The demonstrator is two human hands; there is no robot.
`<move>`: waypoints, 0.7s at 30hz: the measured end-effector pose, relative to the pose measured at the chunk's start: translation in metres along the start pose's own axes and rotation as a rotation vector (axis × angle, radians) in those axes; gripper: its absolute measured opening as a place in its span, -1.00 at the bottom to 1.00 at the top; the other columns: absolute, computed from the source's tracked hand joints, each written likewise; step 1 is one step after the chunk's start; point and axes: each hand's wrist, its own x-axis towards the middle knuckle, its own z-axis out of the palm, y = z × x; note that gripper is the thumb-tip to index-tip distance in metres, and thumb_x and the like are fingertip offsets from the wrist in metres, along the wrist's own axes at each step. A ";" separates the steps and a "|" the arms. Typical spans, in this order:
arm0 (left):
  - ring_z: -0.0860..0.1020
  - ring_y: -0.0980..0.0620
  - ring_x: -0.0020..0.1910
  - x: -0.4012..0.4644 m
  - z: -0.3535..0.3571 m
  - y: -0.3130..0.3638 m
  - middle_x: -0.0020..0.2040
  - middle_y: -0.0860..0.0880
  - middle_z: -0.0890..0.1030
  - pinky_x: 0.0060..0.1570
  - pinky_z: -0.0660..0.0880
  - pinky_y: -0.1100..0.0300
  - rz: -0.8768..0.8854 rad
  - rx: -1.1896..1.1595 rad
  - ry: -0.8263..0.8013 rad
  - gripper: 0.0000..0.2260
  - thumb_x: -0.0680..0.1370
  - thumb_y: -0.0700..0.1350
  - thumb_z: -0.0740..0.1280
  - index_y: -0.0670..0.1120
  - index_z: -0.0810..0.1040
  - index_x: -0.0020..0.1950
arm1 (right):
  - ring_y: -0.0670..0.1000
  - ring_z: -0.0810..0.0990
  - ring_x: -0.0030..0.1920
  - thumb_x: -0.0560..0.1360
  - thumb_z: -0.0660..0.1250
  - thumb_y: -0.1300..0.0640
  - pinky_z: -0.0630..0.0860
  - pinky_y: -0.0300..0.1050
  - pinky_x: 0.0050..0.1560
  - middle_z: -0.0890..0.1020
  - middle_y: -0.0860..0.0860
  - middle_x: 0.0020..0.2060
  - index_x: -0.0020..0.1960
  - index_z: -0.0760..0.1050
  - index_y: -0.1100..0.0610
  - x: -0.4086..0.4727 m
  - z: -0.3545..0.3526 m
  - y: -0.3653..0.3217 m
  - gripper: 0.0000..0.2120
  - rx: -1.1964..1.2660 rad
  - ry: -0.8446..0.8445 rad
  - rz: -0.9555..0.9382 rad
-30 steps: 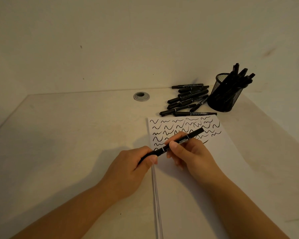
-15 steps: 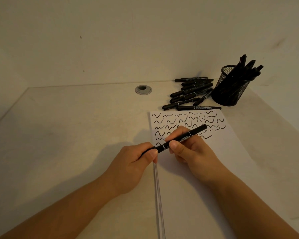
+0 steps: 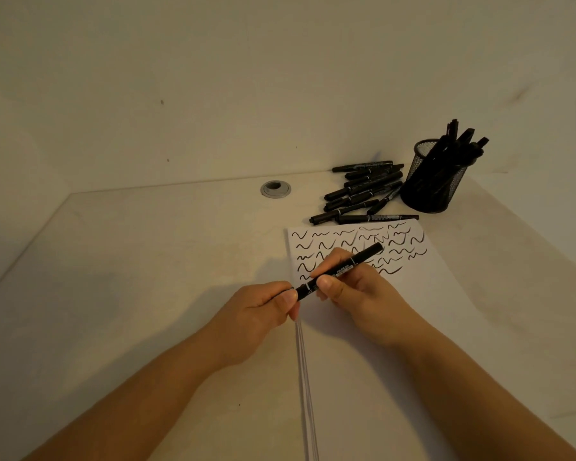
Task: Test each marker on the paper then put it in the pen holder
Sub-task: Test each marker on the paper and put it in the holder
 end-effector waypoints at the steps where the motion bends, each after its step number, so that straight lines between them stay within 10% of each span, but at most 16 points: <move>1: 0.22 0.13 -0.49 0.001 -0.001 0.002 -0.54 0.09 0.31 -0.44 0.17 0.30 -0.002 -0.025 -0.002 -0.74 0.49 0.04 0.10 0.02 0.47 -0.33 | -0.27 0.47 -0.39 0.53 0.22 0.30 0.36 -0.46 -0.29 0.50 0.01 -0.37 -0.13 0.46 0.13 0.001 0.001 -0.002 -0.88 -0.024 0.012 0.025; 9: 0.35 0.18 -0.54 0.018 0.013 0.020 -0.58 0.07 0.41 -0.43 0.29 0.44 0.039 0.020 0.145 -0.65 0.59 -0.05 0.16 0.05 0.54 -0.37 | -0.10 0.55 -0.35 0.40 0.23 -0.22 0.42 -0.36 -0.32 0.60 -0.05 -0.42 -0.35 0.52 0.01 -0.015 -0.023 -0.018 -0.66 -0.581 0.362 0.115; 16: 0.27 0.14 -0.55 0.049 0.039 0.050 -0.58 0.07 0.33 -0.49 0.21 0.35 0.106 0.162 0.109 -0.61 0.54 0.08 0.15 0.02 0.42 -0.48 | -0.09 0.54 -0.30 0.31 0.49 0.10 0.42 -0.33 -0.47 0.60 -0.01 -0.15 0.00 0.57 0.07 -0.030 -0.056 -0.034 -0.72 -1.384 0.240 -0.454; 21: 0.38 0.19 -0.51 0.073 0.049 0.079 -0.55 0.06 0.44 -0.42 0.33 0.42 0.227 0.055 0.102 -0.56 0.53 0.22 0.10 0.00 0.52 -0.39 | -0.03 0.56 -0.31 0.35 0.44 0.18 0.49 -0.28 -0.43 0.59 0.02 -0.22 -0.07 0.57 0.14 -0.019 -0.090 -0.047 -0.83 -1.452 0.237 -0.529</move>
